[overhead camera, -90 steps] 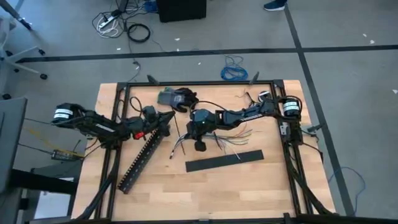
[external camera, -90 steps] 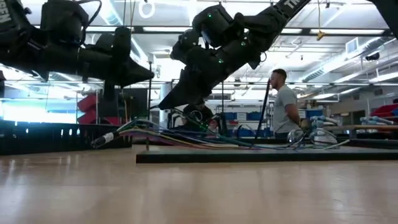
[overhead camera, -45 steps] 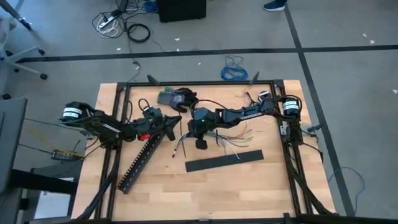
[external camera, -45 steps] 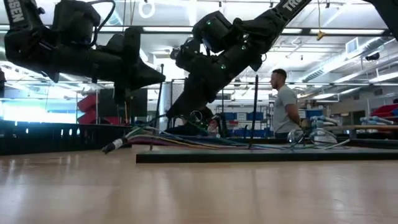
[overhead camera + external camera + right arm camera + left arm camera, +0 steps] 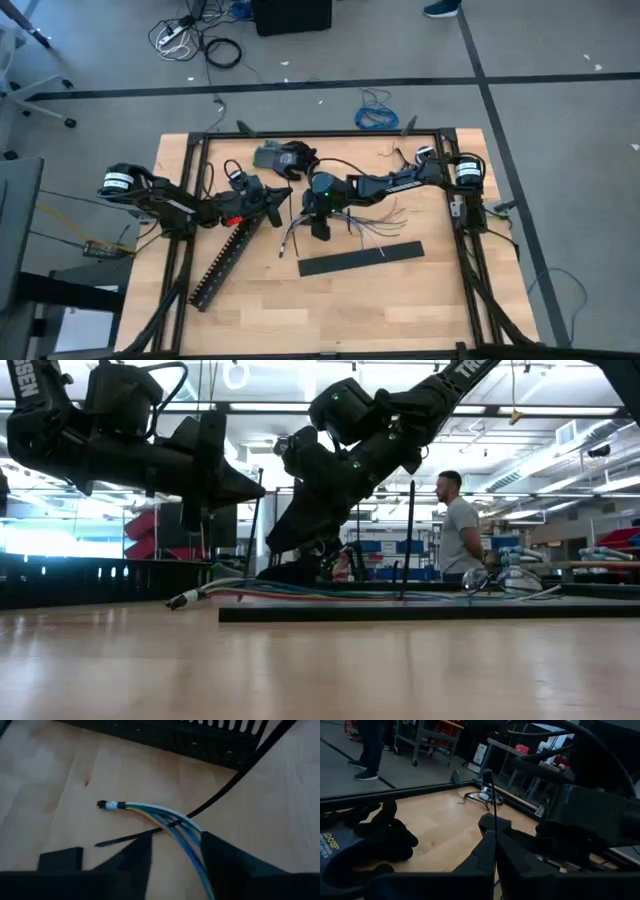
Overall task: Ziptie cables
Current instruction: Wrap the other black zip tie on the cable wires
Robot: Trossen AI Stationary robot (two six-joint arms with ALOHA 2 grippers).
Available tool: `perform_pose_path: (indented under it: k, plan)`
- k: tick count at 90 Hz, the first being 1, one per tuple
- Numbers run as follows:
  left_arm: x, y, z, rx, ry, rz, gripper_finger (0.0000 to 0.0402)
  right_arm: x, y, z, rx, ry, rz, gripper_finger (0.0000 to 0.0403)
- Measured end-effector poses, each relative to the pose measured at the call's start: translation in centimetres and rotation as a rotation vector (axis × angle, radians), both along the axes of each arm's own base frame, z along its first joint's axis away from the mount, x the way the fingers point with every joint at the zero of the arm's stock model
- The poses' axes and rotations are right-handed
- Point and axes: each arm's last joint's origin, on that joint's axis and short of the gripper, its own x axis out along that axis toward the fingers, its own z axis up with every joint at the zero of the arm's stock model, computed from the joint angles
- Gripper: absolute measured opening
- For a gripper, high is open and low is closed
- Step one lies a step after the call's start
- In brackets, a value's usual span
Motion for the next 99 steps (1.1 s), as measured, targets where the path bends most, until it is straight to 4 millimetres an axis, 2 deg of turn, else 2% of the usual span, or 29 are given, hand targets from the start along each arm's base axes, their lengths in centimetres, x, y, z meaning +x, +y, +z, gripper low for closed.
perform_pose_path:
  k: [11,23,40,66,78,90,99]
  plan:
    - [-0.1,0.1,-0.1,0.011,0.012,0.034,0.0000,0.3,1.6,0.3,-0.079,-0.044,0.092,0.0250]
    - [-0.1,0.0,-0.1,0.014,0.021,0.081,0.0000,0.3,4.2,0.3,-0.231,-0.069,0.211,0.0270]
    - [-0.3,-0.9,-0.8,0.026,0.093,0.130,0.0000,0.2,6.4,0.2,-0.437,-0.064,0.232,0.0266]
    - [-0.5,-2.3,-1.3,0.028,0.127,0.175,0.0000,-0.5,7.3,-0.5,-0.477,0.041,0.235,0.0261]
    - [-0.6,-2.4,-1.5,0.035,0.144,0.183,0.0000,-0.7,8.4,-2.1,-0.516,0.096,0.297,0.0261]
    - [-0.6,-2.5,-1.6,0.034,0.154,0.182,0.0000,-0.5,9.8,-4.0,-0.641,0.114,0.356,0.0261]
    - [-0.6,-2.5,-1.6,0.033,0.156,0.178,0.0000,-0.5,10.5,-4.3,-0.725,0.124,0.335,0.0261]
